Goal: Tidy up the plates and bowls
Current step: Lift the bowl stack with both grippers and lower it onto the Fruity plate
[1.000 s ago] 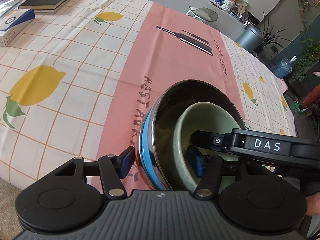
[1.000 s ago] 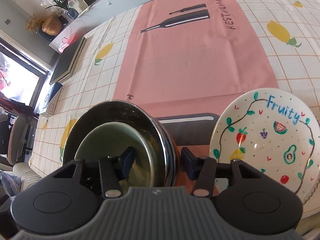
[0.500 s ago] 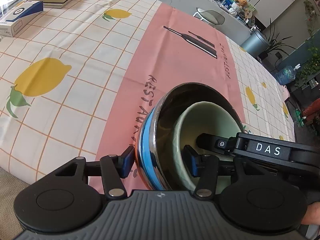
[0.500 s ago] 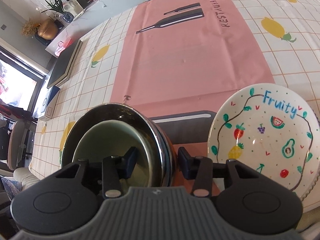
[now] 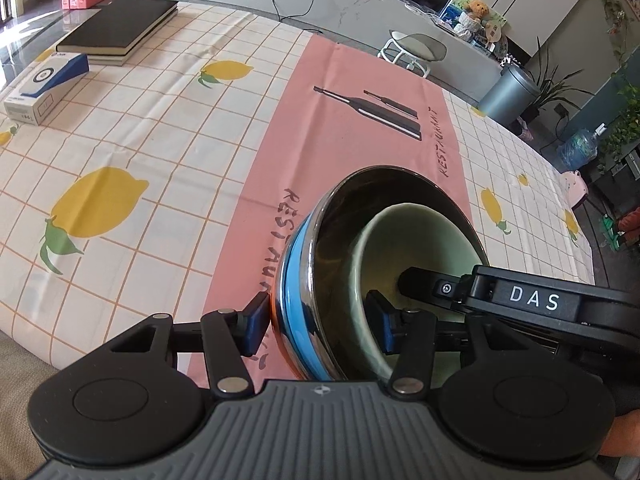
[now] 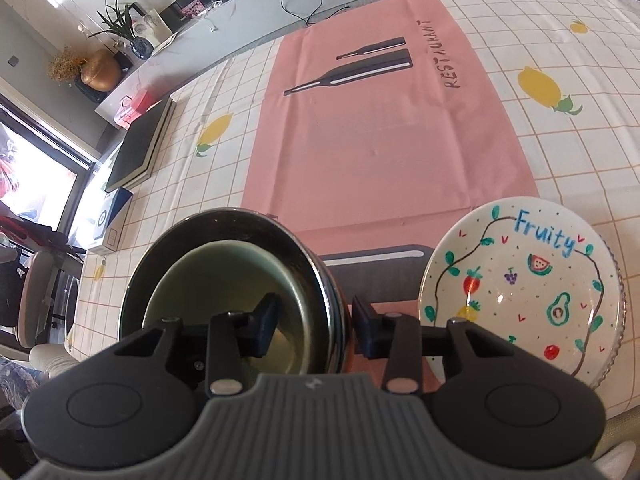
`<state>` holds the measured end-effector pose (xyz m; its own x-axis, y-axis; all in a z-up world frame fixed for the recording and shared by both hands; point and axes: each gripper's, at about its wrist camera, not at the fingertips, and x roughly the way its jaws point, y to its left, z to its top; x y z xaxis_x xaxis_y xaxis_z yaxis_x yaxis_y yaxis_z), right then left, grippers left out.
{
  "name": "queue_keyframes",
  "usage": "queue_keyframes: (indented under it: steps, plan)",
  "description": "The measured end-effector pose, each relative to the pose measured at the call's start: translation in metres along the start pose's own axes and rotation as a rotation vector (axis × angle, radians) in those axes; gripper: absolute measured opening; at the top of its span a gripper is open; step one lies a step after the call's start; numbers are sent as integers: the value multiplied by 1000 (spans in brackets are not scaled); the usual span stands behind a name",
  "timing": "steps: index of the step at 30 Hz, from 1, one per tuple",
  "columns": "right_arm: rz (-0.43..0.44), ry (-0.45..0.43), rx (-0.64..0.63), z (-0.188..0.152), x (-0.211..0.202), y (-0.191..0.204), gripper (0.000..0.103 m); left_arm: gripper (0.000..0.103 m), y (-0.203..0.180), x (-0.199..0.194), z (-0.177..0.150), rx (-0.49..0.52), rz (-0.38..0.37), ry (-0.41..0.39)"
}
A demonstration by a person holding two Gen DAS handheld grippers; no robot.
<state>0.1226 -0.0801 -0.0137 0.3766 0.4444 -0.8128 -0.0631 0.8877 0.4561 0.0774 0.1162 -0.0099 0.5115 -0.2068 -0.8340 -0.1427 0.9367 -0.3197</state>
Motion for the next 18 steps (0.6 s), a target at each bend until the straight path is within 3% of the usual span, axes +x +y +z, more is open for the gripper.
queue_keyframes:
  steps: [7,18]
  plan:
    - [-14,-63,28,16,-43,-15,40,59,-48,-9,12,62,-45,-8]
    - [-163,-86,59,31,-96,-87,40,59,-121,33,-4,120,-168,63]
